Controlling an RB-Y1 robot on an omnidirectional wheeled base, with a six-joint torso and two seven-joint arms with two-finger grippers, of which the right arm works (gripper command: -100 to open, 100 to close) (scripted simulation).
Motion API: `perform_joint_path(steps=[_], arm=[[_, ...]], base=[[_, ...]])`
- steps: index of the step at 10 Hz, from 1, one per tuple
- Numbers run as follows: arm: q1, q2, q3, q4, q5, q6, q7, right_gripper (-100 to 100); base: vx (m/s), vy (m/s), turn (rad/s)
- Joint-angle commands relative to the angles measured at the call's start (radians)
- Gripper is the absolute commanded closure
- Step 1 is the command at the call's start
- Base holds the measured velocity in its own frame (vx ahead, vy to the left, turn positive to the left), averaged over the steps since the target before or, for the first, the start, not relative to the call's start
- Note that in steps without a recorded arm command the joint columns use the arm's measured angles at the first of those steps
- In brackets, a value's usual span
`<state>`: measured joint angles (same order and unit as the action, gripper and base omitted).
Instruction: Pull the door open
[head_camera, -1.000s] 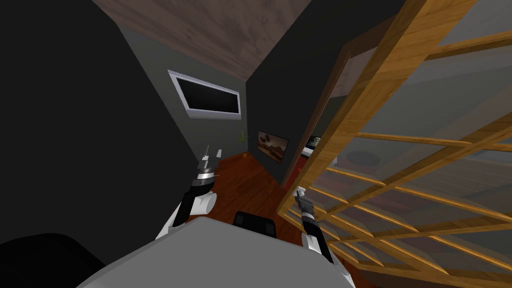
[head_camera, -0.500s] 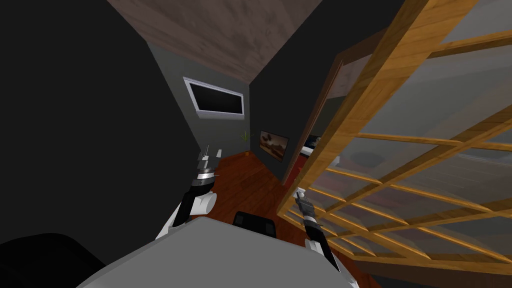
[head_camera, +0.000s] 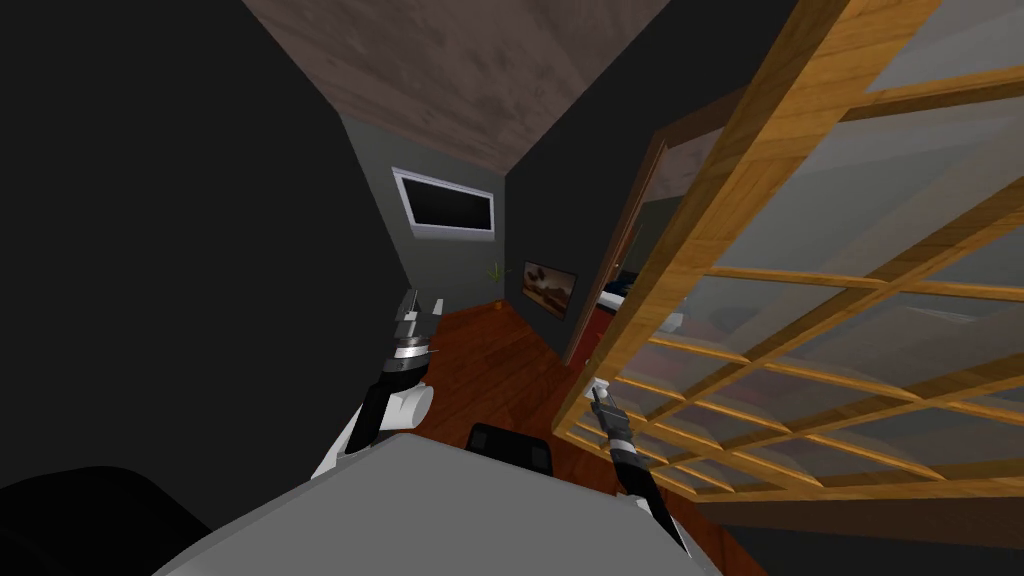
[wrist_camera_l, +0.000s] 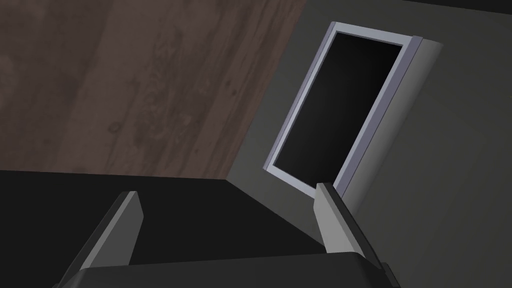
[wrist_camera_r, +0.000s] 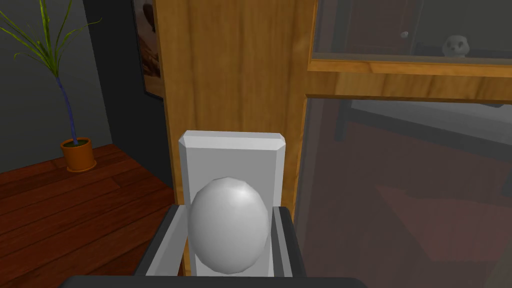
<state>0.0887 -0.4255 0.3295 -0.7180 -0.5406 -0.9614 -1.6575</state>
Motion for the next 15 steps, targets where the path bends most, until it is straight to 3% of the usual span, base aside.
perform_joint_path(steps=[1,8,9,15], arm=[[0.011,-0.014,0.017,-0.001,0.008,-0.02,-0.017,100],[0.061,-0.078,0.091,-0.006,0.045,-0.109,-0.092,100],[0.056,-0.072,0.084,-0.006,0.041,-0.096,-0.083,100],[0.085,-0.104,0.124,0.026,0.056,-0.176,-0.129,100]], base=[[-0.114,-0.027,0.092],[-0.198,-0.042,0.091],[-0.095,-0.02,0.021],[-0.172,-0.045,0.13]])
